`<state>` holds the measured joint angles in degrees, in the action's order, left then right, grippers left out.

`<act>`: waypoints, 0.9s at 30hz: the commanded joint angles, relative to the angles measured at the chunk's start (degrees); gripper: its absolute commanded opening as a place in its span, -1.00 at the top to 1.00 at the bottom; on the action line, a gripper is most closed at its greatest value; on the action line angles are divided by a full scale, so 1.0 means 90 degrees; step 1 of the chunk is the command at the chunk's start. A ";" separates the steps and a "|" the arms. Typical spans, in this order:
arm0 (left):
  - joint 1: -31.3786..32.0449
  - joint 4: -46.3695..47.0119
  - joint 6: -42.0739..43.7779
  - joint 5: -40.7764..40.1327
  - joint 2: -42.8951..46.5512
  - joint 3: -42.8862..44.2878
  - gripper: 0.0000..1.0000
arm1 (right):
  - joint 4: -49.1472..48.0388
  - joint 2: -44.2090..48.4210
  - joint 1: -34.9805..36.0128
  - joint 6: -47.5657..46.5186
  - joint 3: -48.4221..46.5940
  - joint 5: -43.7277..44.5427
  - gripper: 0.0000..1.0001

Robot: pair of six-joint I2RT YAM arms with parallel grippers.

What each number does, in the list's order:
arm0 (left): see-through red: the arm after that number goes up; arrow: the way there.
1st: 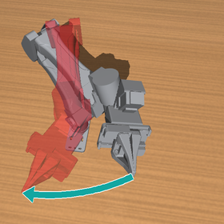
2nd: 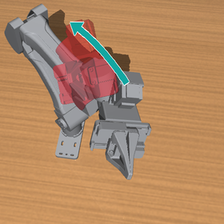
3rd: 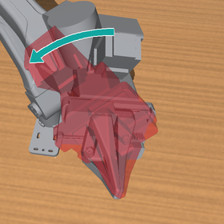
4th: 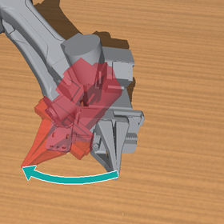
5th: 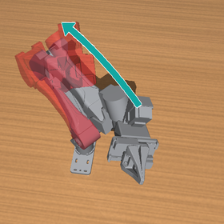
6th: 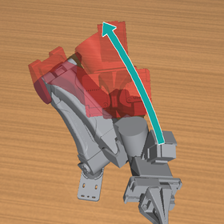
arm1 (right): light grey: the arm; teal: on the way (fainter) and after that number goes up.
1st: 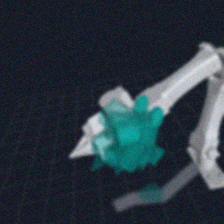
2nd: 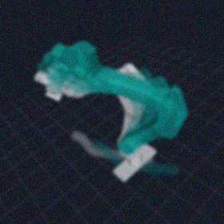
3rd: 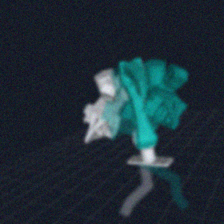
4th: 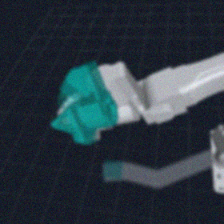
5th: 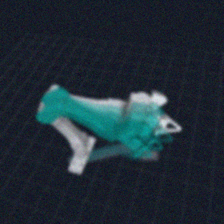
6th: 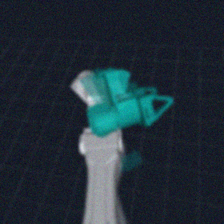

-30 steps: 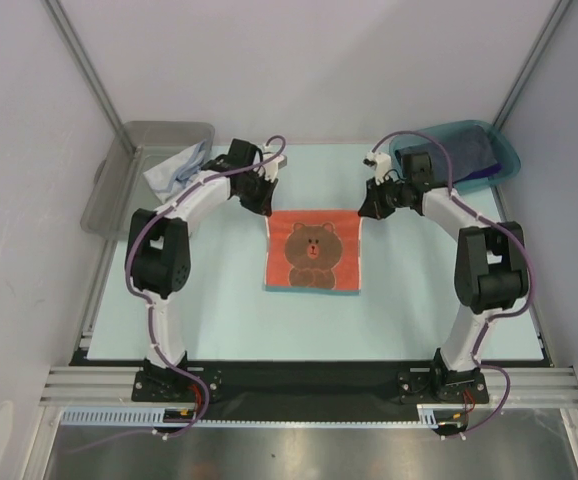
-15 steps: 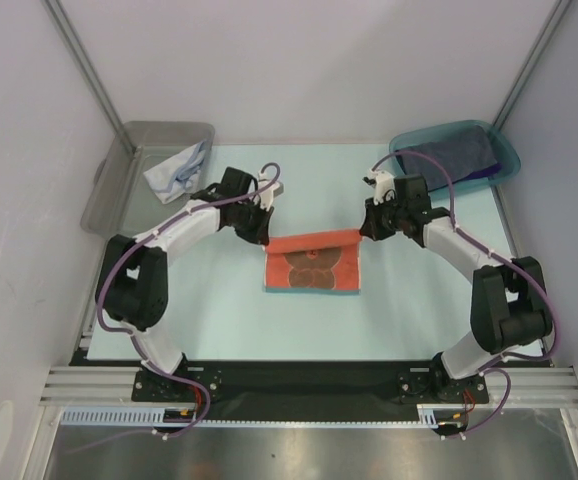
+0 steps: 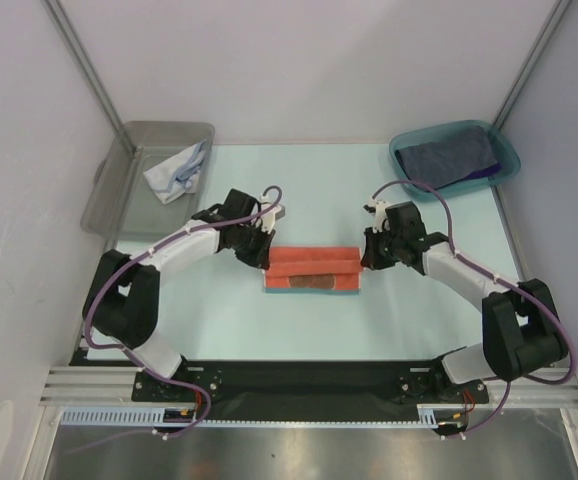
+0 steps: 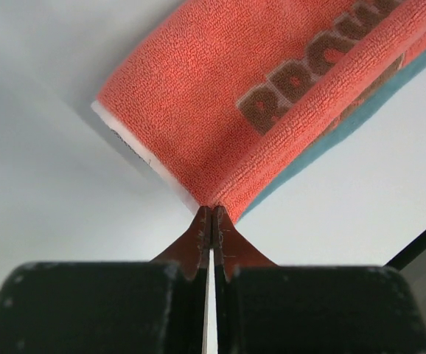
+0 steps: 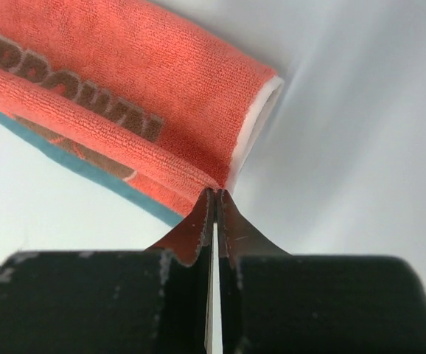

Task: Fold and stack the towels
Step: Fold the towel

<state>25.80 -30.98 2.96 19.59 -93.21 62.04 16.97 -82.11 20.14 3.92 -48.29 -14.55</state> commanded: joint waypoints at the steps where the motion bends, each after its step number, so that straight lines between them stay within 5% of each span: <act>1: 0.0063 -0.0083 -0.0114 -0.0273 0.0357 -0.0184 0.99 | 0.0058 0.0343 0.0086 0.0247 0.0170 0.0395 1.00; 16: 0.0336 -0.0200 -0.0241 -0.0653 0.0386 -0.0507 0.99 | 0.0116 0.0510 0.0282 0.0697 0.0659 0.0513 0.95; 21: 0.0356 -0.0356 -0.0270 -0.0751 0.0493 -0.0468 0.40 | 0.0340 0.0626 0.0311 0.0921 0.0630 0.0493 0.59; 27: 0.0356 -0.0571 -0.0689 -0.1343 0.1000 -0.0205 0.28 | 0.0946 0.1007 0.0301 0.1369 0.0347 0.0318 0.33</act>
<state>29.02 -35.05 -0.30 12.64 -89.47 58.06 22.26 -76.42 22.96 13.15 -42.48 -11.05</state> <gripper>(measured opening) 0.333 0.327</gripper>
